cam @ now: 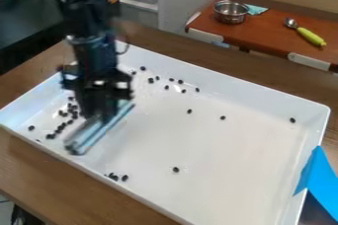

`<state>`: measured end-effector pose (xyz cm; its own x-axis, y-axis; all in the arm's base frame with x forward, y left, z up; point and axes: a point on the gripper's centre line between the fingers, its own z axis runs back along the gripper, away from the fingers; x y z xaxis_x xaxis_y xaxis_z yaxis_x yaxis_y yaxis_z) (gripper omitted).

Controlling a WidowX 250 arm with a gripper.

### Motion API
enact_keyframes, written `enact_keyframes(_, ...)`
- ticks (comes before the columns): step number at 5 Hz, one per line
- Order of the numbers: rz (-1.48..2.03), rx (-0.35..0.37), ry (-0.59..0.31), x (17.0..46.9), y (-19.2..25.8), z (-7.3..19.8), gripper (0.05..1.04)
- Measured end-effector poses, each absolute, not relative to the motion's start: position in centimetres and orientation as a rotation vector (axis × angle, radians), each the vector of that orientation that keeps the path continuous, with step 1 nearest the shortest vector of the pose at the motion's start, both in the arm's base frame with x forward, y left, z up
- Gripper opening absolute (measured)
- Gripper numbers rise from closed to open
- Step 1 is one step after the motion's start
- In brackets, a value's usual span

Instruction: Sweep into pile

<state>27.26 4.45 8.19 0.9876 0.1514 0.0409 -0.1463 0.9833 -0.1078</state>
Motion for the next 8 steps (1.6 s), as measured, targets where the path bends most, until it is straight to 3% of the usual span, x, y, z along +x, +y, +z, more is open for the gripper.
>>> enact_keyframes(1,0.183,-0.185,-0.046,28.6,-0.2,9.7,0.338)
enact_keyframes(3,0.204,-0.246,-0.042,31.5,-9.8,6.6,0.338)
enact_keyframes(4,0.239,-0.244,-0.07,34.0,-13.8,5.6,0.338)
enact_keyframes(6,0.221,-0.302,-0.069,35.1,-16.8,6.4,0.338)
enact_keyframes(8,0.222,-0.323,-0.076,35.7,-15.7,6.5,0.338)
